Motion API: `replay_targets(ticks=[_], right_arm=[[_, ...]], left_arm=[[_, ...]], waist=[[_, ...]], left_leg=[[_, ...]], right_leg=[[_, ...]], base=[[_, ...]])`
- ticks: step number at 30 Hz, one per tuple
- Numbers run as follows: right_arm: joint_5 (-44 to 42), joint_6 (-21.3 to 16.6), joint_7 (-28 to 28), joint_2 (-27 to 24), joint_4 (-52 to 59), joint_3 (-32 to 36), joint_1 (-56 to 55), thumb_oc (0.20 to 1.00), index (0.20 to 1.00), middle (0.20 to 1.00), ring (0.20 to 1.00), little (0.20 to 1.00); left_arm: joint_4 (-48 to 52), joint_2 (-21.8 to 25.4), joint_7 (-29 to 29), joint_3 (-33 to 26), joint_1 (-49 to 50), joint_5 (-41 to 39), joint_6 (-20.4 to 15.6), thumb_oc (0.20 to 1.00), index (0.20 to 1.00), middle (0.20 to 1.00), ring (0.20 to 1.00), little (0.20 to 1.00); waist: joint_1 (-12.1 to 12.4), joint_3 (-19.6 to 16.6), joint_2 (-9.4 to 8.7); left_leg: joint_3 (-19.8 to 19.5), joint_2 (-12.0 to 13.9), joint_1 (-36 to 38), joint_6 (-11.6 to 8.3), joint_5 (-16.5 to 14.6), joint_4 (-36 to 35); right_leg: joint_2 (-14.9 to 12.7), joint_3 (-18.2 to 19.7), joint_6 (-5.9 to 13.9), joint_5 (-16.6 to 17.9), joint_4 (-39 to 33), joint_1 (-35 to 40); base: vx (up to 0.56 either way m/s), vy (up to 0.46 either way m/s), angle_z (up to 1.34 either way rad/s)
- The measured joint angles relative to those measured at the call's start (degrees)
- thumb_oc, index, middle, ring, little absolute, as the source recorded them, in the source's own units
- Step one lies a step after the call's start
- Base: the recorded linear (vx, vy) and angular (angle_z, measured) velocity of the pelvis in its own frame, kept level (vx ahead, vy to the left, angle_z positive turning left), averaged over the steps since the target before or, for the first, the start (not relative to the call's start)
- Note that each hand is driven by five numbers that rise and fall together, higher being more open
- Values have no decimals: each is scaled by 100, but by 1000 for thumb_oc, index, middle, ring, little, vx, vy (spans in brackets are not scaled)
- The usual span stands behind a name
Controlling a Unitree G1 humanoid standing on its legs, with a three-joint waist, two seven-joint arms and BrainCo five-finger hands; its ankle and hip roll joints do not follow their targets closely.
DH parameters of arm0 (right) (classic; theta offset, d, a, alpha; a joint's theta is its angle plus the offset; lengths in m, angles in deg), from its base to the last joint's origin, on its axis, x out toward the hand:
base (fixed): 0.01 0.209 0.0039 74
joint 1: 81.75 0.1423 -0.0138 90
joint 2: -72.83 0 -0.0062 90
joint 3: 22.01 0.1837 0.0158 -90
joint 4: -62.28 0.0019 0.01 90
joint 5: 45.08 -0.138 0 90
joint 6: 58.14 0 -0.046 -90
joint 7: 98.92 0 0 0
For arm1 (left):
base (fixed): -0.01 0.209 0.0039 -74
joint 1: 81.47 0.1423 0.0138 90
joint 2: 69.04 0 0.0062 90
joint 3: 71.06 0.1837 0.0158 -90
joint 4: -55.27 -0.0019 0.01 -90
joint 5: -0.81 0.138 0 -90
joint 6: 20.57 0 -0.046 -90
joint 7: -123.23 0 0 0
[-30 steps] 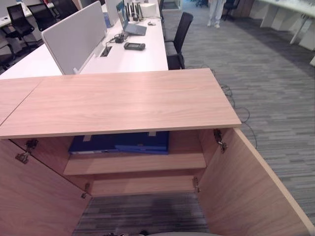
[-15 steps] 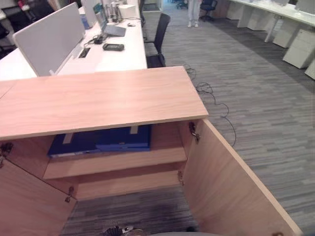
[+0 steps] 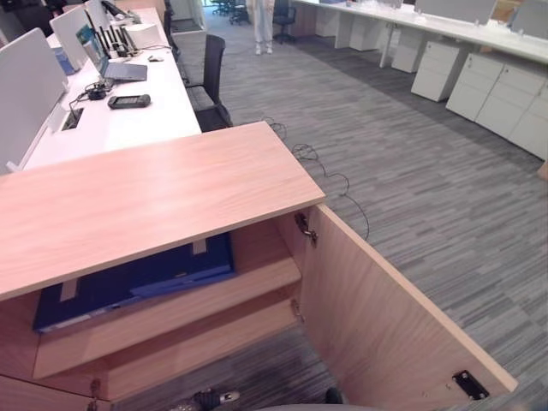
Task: Put the empty folder in the office cabinet
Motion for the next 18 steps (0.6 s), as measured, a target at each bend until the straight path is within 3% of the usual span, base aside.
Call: replay_targets(ticks=[8, 9, 11, 13, 15, 16, 17, 18], right_arm=[[24, 124, 5, -88, -46, 214, 79, 1000, 1000, 1000, 1000, 1000], [32, 169, 10, -83, -87, 214, 100, 1000, 1000, 1000, 1000, 1000], [38, 242, 9, -73, -274, 218, 124, 1000, 1000, 1000, 1000, 1000], [40, 283, 13, -49, -317, 230, 153, 1000, 1000, 1000, 1000, 1000], [45, 286, 17, -63, -367, 233, 183, 1000, 1000, 1000, 1000, 1000], [46, 280, 18, -82, -374, 237, 169, 1000, 1000, 1000, 1000, 1000], [92, 276, 19, -114, -359, 278, 173, 1000, 1000, 1000, 1000, 1000], [94, 272, 21, -88, -362, 349, 188, 1000, 1000, 1000, 1000, 1000]], left_arm=[[-150, 172, -27, -180, -26, 92, -43, 1000, 1000, 1000, 1000, 1000], [-155, 193, -22, -179, -47, 184, -49, 1000, 1000, 1000, 1000, 1000], [-157, 223, -24, -196, -28, 186, -93, 1000, 1000, 1000, 1000, 1000], [-139, 257, -17, -216, -23, 212, -93, 1000, 1000, 1000, 1000, 1000], [-146, 268, -7, -208, -20, 228, -75, 1000, 1000, 1000, 1000, 1000], [-180, 265, -6, -218, 17, 235, -67, 1000, 1000, 1000, 1000, 1000], [-252, 205, 4, -208, 50, 235, -4, 1000, 1000, 1000, 1000, 1000], [-248, 316, 13, -211, 55, 236, 26, 1000, 1000, 1000, 1000, 1000]], waist=[[-126, 349, -293], [-177, 433, -260], [-148, 533, -177], [-104, 633, -41], [-52, 736, 139], [-6, 749, 196], [96, 719, 315], [220, 664, 184]], left_leg=[[566, -289, 64, 158, -122, -11], [660, -289, 45, 203, -126, -14], [892, -146, -31, 310, -26, 32], [1126, 67, -83, 282, 61, 51], [1269, 262, -9, 235, 94, 45], [1344, 345, 23, 230, 97, 47], [1429, 514, 51, 205, 112, 48], [1354, 470, 61, 36, 62, 51]], right_leg=[[-211, 219, 241, 252, 235, -390], [-286, 51, 471, 47, 150, -468], [-311, -543, 558, -533, 215, -587], [-345, -1075, 445, -672, 588, -737], [-487, -1480, 241, -890, 1703, -857], [-569, -1533, 237, -938, 2030, -802], [-769, -1441, 397, -1058, 2162, -544], [-884, -1240, 430, -622, 1525, -20]], base=[[-134, 76, -40], [-204, -23, -49], [-192, -22, -53], [-178, -21, -43], [-89, -53, -32], [-60, -42, -48], [-58, -125, -55], [-75, -179, -53]])
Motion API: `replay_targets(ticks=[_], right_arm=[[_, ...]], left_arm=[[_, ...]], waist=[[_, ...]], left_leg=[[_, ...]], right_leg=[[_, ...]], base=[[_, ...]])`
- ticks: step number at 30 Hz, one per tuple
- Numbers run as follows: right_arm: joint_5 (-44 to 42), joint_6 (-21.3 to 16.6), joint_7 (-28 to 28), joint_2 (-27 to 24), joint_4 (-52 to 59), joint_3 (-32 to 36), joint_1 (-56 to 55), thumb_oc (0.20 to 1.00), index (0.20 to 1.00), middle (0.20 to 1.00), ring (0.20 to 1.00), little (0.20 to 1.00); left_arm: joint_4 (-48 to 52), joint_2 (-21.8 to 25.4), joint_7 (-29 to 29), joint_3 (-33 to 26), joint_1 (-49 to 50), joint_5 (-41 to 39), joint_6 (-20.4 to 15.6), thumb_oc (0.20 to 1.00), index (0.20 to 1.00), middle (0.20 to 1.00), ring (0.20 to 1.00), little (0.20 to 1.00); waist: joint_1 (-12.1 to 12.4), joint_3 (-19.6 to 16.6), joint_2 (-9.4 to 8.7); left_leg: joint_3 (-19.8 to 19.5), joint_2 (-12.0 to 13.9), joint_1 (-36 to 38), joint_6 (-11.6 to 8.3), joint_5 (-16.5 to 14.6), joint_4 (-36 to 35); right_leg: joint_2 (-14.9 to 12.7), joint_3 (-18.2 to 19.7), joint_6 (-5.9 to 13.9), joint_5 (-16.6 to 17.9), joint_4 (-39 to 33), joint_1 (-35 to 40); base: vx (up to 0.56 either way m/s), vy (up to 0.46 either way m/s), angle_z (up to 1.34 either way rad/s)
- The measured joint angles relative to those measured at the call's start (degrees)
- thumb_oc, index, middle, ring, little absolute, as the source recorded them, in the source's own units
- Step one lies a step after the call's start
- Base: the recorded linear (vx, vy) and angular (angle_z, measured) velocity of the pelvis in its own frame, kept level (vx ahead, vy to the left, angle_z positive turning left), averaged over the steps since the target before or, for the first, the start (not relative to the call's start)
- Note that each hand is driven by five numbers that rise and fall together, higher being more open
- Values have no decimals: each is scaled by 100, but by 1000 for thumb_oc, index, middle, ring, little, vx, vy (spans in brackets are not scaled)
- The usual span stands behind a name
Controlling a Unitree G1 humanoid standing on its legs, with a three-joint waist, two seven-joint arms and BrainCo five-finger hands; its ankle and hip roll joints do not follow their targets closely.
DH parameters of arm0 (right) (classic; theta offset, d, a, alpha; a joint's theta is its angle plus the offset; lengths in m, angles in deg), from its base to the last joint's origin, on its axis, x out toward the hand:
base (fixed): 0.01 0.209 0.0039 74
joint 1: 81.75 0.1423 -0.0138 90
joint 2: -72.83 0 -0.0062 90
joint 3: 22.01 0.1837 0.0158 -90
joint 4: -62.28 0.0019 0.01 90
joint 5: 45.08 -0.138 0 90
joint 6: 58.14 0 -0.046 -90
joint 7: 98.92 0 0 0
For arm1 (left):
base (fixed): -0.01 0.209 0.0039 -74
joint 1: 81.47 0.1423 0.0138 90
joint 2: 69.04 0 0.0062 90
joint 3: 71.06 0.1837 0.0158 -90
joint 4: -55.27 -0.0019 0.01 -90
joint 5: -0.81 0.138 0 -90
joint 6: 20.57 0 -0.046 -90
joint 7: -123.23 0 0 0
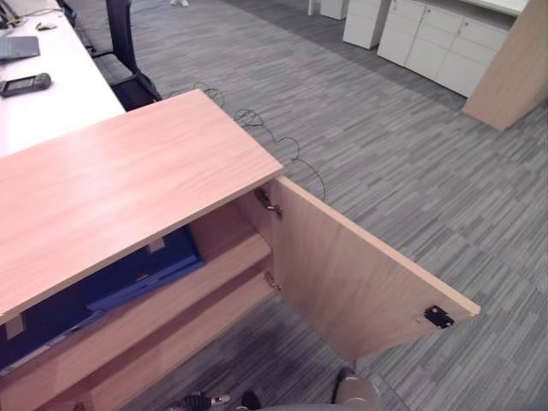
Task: Put the empty folder in the office cabinet
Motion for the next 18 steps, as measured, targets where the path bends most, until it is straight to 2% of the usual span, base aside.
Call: replay_targets(ticks=[1, 3, 5, 8, 9, 10, 11, 14, 18], right_arm=[[66, -8, -8, -5, 33, -10, 123, 1000, 1000, 1000, 1000, 1000], [163, -22, -15, -143, 253, -74, 179, 1000, 1000, 1000, 1000, 1000], [162, -53, -16, -206, 525, -199, 170, 1000, 1000, 1000, 1000, 1000], [158, -50, -23, -102, 614, -423, 160, 1000, 1000, 1000, 1000, 1000], [154, -56, -19, 26, 599, -492, 68, 1000, 1000, 1000, 1000, 1000], [153, -58, -20, 75, 594, -540, 50, 1000, 1000, 1000, 1000, 1000], [152, -62, -19, 103, 570, -565, 6, 1000, 1000, 1000, 1000, 1000], [145, -160, -54, 128, 611, -680, -24, 1000, 1000, 1000, 1000, 1000], [-16, -286, -98, 184, 616, -799, -87, 1000, 1000, 1000, 1000, 1000]], left_arm=[[5, -21, 23, -72, 25, 0, -3, 1000, 1000, 1000, 1000, 1000], [9, -156, 11, -81, 53, 4, -4, 1000, 1000, 1000, 1000, 1000], [64, -259, 27, -137, 151, 8, -16, 1000, 1000, 1000, 1000, 1000], [68, -238, 28, -251, 170, -14, -63, 1000, 1000, 1000, 1000, 1000], [61, -166, 27, -249, 193, -25, -73, 1000, 1000, 1000, 1000, 1000], [48, -134, 26, -245, 195, -36, -68, 1000, 1000, 1000, 1000, 1000], [49, -103, 25, -242, 201, -61, -71, 1000, 1000, 1000, 1000, 1000], [42, -80, 28, -239, 220, -66, -68, 1000, 1000, 1000, 1000, 1000], [41, -105, 30, -239, 249, -66, -51, 1000, 1000, 1000, 1000, 1000]], waist=[[12, -18, -143], [27, -110, 33], [26, -207, 168], [39, -325, 122], [52, -474, 1], [53, -529, -4], [64, -541, -66], [153, -556, -107], [203, -536, -108]], left_leg=[[-22, -19, 24, -153, 60, 1], [-348, 50, -52, -109, -2, -4], [-396, 157, -60, -183, -111, 121], [-407, 324, -179, -432, -105, 287], [-465, 373, -278, -456, -86, 324], [-495, 422, -297, -495, -59, 325], [-498, 438, -296, -503, -43, 309], [-534, 489, -318, -516, -32, 349], [-649, 525, -326, -517, -29, 345]], right_leg=[[74, 149, 19, -207, -575, 324], [304, 333, -80, -134, -771, 303], [476, 474, -121, -76, -979, 328], [644, 523, -122, 103, -1329, 408], [719, 505, -152, 198, -1516, 436], [767, 488, -173, 215, -1532, 441], [789, 488, -187, 217, -1531, 431], [835, 447, -195, 222, -1533, 450], [864, 351, -214, 209, -1532, 533]], base=[[-86, -218, -46], [-68, -174, -51], [-49, -166, -52], [-56, -219, -18], [-54, -191, 10], [-60, -185, 8], [-62, -196, 5], [-31, -118, 5], [-56, -202, 12]])
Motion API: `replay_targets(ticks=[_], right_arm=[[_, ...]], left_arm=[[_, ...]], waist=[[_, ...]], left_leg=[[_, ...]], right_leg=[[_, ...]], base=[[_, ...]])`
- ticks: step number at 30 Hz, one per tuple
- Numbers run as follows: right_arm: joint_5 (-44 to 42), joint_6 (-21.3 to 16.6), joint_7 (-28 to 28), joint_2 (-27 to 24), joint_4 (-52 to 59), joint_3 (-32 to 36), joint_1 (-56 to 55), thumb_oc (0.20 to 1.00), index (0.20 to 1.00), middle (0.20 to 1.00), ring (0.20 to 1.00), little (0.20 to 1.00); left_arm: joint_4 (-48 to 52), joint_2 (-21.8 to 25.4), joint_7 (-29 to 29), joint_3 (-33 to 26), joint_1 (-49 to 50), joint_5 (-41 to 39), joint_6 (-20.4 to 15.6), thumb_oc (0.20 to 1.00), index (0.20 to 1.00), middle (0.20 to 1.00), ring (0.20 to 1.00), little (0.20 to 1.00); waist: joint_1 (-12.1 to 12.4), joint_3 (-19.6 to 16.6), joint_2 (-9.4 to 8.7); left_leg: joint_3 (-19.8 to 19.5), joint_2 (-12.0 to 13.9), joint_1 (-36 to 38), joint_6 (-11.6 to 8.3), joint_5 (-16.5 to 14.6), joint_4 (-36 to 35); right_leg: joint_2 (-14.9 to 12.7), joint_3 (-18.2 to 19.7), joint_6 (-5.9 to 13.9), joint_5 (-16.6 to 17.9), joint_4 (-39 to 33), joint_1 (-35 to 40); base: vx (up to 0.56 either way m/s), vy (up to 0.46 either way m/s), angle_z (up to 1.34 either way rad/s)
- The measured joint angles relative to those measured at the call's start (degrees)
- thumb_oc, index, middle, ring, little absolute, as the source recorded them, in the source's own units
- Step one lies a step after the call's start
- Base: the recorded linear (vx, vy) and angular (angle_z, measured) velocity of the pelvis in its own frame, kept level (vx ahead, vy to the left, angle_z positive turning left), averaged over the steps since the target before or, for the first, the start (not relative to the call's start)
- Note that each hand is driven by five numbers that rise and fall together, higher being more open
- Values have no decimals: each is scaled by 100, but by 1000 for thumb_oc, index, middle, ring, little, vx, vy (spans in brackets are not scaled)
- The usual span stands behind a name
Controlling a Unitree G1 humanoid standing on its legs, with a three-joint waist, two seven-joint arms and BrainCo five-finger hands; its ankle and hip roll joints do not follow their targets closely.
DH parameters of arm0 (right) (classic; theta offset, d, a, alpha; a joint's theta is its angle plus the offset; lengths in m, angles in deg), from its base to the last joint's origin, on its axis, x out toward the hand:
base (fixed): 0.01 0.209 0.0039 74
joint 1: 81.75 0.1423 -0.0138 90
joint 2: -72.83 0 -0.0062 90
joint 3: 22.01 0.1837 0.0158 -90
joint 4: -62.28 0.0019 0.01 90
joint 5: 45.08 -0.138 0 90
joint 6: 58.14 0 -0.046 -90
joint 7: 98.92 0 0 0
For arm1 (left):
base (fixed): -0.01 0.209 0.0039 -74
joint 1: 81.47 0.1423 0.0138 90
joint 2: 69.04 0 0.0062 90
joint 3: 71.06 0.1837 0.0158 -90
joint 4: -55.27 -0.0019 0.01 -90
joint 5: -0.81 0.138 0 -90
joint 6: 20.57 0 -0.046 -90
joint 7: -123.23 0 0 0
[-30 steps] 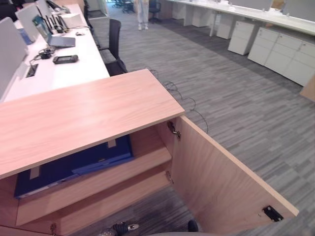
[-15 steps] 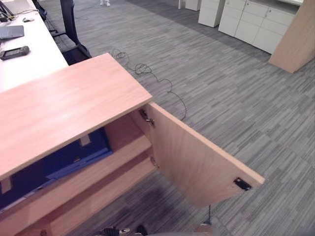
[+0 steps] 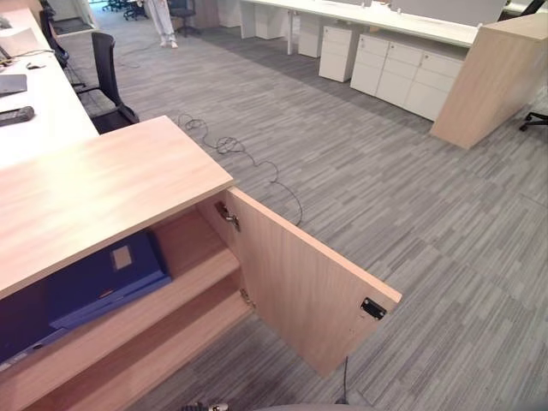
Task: Put the empty folder in the office cabinet
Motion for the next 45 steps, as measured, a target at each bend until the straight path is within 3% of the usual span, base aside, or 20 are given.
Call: replay_targets(ticks=[4, 7, 8, 9, 10, 11, 12, 13, 15, 16, 18, 19, 21, 24, 31, 36, 39, 43, 45], right_arm=[[-65, -139, -228, -101, 453, -59, -16, 1000, 1000, 1000, 1000, 1000], [-118, -247, -423, -355, 1194, -59, 172, 1000, 1000, 1000, 1000, 1000], [-179, -290, -479, -371, 1331, -58, 261, 1000, 1000, 1000, 1000, 1000], [-284, -449, -611, -413, 1371, -30, 507, 1000, 1000, 1000, 1000, 1000], [-284, -493, -621, -476, 1451, -11, 506, 1000, 1000, 1000, 1000, 1000], [-283, -501, -643, -498, 1515, -3, 442, 1000, 1000, 1000, 1000, 1000], [-283, -513, -669, -492, 1520, -26, 452, 1000, 1000, 1000, 1000, 1000], [-283, -552, -675, -499, 1522, -81, 428, 1000, 1000, 1000, 1000, 1000], [-282, -579, -671, -551, 1519, -113, 317, 1000, 1000, 1000, 1000, 1000], [-280, -528, -664, -517, 1498, -115, 88, 1000, 1000, 1000, 1000, 1000], [-280, -464, -667, -447, 1456, -64, -57, 1000, 1000, 1000, 1000, 1000], [-280, -460, -673, -360, 1446, -56, -86, 1000, 1000, 1000, 1000, 1000], [-280, -465, -677, -245, 1430, -56, -101, 1000, 1000, 1000, 1000, 1000], [-281, -499, -717, -138, 1276, 23, -156, 1000, 1000, 1000, 1000, 1000], [-281, -490, -741, -108, 1309, 207, -135, 1000, 1000, 1000, 1000, 1000], [-181, -461, -741, -237, 2668, 83, -196, 1000, 1000, 1000, 1000, 1000], [171, -518, -650, -317, 3831, -332, -240, 1000, 1000, 1000, 1000, 1000], [330, -606, -457, -316, 4242, -572, -227, 1000, 1000, 1000, 1000, 1000], [631, -699, -221, -459, 5014, -911, -493, 1000, 1000, 1000, 1000, 1000]], left_arm=[[5, -7, 45, -219, -13, -15, -6, 1000, 1000, 1000, 1000, 1000], [-3, 0, 97, -297, -122, -205, -17, 1000, 1000, 1000, 1000, 1000], [-5, 56, 129, -367, -189, -232, -26, 1000, 1000, 1000, 1000, 1000], [2, 175, 167, -401, -289, -244, -37, 1000, 1000, 1000, 1000, 1000], [2, 170, 162, -403, -293, -244, -38, 1000, 1000, 1000, 1000, 1000], [18, 183, 163, -451, -324, -244, -58, 1000, 1000, 1000, 1000, 1000], [-7, 218, 170, -478, -251, -261, -87, 1000, 1000, 1000, 1000, 1000], [-24, 225, 164, -504, -202, -338, -78, 1000, 1000, 1000, 1000, 1000], [-48, 102, 183, -498, -203, -338, -78, 1000, 1000, 1000, 1000, 1000], [-51, 22, 187, -482, -136, -340, -92, 1000, 1000, 1000, 1000, 1000], [35, -51, 177, -395, -143, -343, -115, 1000, 1000, 1000, 1000, 1000], [67, -56, 171, -368, -190, -352, -126, 1000, 1000, 1000, 1000, 1000], [64, -34, 163, -294, -318, -354, -118, 1000, 1000, 1000, 1000, 1000], [70, -80, 158, -155, -268, -343, -121, 1000, 1000, 1000, 1000, 1000], [144, -10, 161, -216, -88, -329, -133, 1000, 1000, 1000, 1000, 1000], [152, 60, 155, -435, 118, -167, -134, 1000, 1000, 1000, 1000, 1000], [226, 77, 148, -561, 215, -166, -127, 1000, 1000, 1000, 1000, 1000], [230, 82, 146, -693, 223, -157, -126, 1000, 1000, 1000, 1000, 1000], [248, 79, 141, -872, 221, -110, -123, 1000, 1000, 1000, 1000, 1000]], waist=[[99, 21, 39], [59, 312, 3], [34, 443, -90], [82, 527, -233], [72, 534, -221], [91, 550, -372], [121, 557, -491], [100, 510, -543], [-34, 436, -384], [-132, 283, -169], [-289, 220, -68], [-303, 237, -155], [-328, 241, -284], [-346, 129, -312], [-366, 161, -159], [-357, 406, -141], [-341, 493, -221], [-229, 508, -276], [-223, 565, -279]], left_leg=[[-192, 343, -172, -92, 93, 138], [-258, 535, -479, -102, 259, 722], [-246, 531, -580, 13, 364, 856], [-124, 503, -618, 272, 671, 866], [-125, 504, -709, 248, 758, 995], [-315, 356, -815, 143, 696, 1302], [-568, 32, -894, 70, 170, 1987], [-434, -209, -848, 145, -147, 2239], [-136, -378, -590, 403, -569, 2386], [2, -436, -279, 480, -594, 1662], [-70, -478, -54, 483, -612, 752], [-93, -566, 13, 485, -421, 514], [-156, -680, 4, 499, -326, 390], [-281, -821, 122, 556, -57, -101], [-278, -924, 118, 542, 55, -291], [-199, -973, 241, 552, 68, -305], [-139, -980, 298, 552, 68, -318], [-134, -1009, 356, 553, 69, -327], [-111, -1016, 451, 554, 68, -345]], right_leg=[[359, -93, -137, -81, 2, 6], [531, -139, -411, -224, 287, -111], [495, -141, -470, -264, 384, -155], [513, -144, -542, -308, 303, -134], [507, -136, -576, -324, 265, -78], [358, -145, -707, -261, 204, -42], [146, -167, -763, -211, 114, 62], [16, -159, -741, -228, 29, 132], [-5, -177, -686, -188, -37, 197], [150, -198, -567, -127, -11, 171], [227, -302, -494, -87, 65, 13], [189, -290, -446, -54, 48, -40], [97, -278, -341, 19, 34, -101], [6, -340, -267, 62, 38, -132], [-72, -311, -166, 127, 49, -244], [-108, -240, -121, 164, 69, -176], [-114, -163, -119, 164, 118, -179], [-146, -157, -103, 154, 165, -175], [-177, -149, -53, 116, 243, -145]], base=[[-114, -209, 21], [-206, -176, 16], [-57, -80, 25], [-54, -87, 32], [-58, -87, 33], [-5, -4, 22], [7, 30, -7], [6, 29, -19], [-17, 41, 6], [-68, 68, 38], [-99, 70, 48], [-106, 65, 35], [-149, 88, 16], [-223, 153, 18], [-180, 162, 1], [-96, 110, -8], [-49, 54, -10], [-32, 40, 0], [-16, 26, -5]])
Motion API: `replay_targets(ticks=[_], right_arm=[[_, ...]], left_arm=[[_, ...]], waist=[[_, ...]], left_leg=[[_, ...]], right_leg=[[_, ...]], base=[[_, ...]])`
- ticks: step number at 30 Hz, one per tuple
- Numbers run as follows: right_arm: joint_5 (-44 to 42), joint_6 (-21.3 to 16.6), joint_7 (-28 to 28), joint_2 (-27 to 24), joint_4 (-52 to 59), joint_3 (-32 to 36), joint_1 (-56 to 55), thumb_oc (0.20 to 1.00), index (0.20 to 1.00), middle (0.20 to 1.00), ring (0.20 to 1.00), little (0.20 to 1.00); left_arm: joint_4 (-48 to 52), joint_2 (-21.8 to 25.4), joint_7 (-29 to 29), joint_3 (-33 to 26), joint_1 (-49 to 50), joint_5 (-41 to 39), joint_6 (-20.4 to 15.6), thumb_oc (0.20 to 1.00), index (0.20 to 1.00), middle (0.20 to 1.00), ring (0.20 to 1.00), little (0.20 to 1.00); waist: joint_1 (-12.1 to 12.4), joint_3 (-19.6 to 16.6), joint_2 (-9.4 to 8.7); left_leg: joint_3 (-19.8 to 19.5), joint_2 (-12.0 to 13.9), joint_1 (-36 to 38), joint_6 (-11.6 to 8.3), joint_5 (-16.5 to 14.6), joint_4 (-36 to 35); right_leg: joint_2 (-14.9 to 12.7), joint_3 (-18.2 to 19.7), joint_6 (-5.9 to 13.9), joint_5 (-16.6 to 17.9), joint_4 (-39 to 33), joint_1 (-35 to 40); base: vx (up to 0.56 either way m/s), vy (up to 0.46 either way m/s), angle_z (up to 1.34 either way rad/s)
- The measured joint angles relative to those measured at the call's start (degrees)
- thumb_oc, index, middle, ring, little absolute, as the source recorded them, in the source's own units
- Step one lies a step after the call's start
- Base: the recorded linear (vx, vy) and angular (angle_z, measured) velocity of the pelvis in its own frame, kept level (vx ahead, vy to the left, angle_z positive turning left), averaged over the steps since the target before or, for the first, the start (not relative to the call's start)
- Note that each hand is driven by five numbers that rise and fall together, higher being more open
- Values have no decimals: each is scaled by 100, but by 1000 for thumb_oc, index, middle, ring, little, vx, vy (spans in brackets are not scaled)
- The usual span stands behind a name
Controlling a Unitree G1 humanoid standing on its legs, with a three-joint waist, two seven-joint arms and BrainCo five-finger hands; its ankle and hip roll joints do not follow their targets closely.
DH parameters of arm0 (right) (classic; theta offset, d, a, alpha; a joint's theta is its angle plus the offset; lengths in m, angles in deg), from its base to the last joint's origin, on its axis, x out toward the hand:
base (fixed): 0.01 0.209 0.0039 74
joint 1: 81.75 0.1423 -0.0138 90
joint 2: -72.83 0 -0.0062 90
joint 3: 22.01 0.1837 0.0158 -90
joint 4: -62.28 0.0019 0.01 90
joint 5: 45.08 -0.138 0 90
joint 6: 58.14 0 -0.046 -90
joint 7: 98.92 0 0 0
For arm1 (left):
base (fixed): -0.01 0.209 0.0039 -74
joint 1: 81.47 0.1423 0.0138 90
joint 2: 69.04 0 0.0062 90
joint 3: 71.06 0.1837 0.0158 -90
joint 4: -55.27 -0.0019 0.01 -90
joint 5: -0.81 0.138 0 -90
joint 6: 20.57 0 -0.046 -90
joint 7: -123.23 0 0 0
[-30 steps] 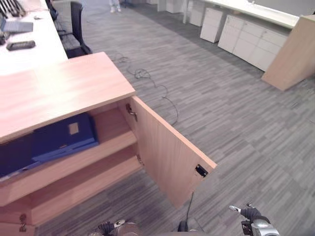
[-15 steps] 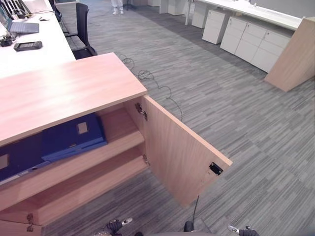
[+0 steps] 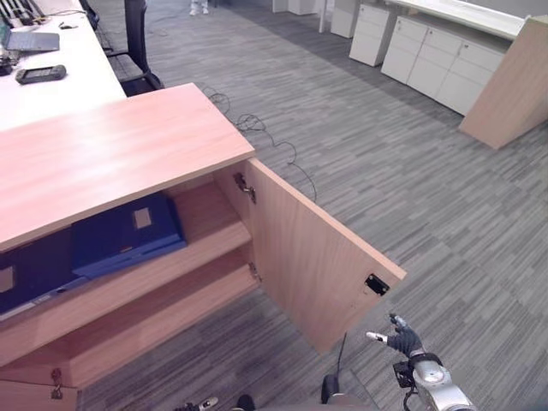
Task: Put the empty folder in the office cabinet
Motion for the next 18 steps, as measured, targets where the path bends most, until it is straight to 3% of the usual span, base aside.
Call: replay_targets(ticks=[9, 18], right_arm=[[53, -68, 494, -40, 374, -340, -227, 1000, 1000, 1000, 1000, 1000], [-25, -17, 899, -554, 859, -793, -297, 1000, 1000, 1000, 1000, 1000]], left_arm=[[-1, 12, -12, -20, -47, 125, -10, 1000, 1000, 1000, 1000, 1000], [13, 0, -49, -20, -7, 172, -52, 1000, 1000, 1000, 1000, 1000]], waist=[[-12, 49, -54], [-16, 71, -29]], left_leg=[[46, -9, 70, 3, -3, -2], [77, -7, 84, -11, 8, -3]], right_leg=[[-22, 26, 37, 4, 16, 36], [-34, 30, 91, 37, 18, 36]], base=[[-5, 16, -3], [0, 4, -1]])
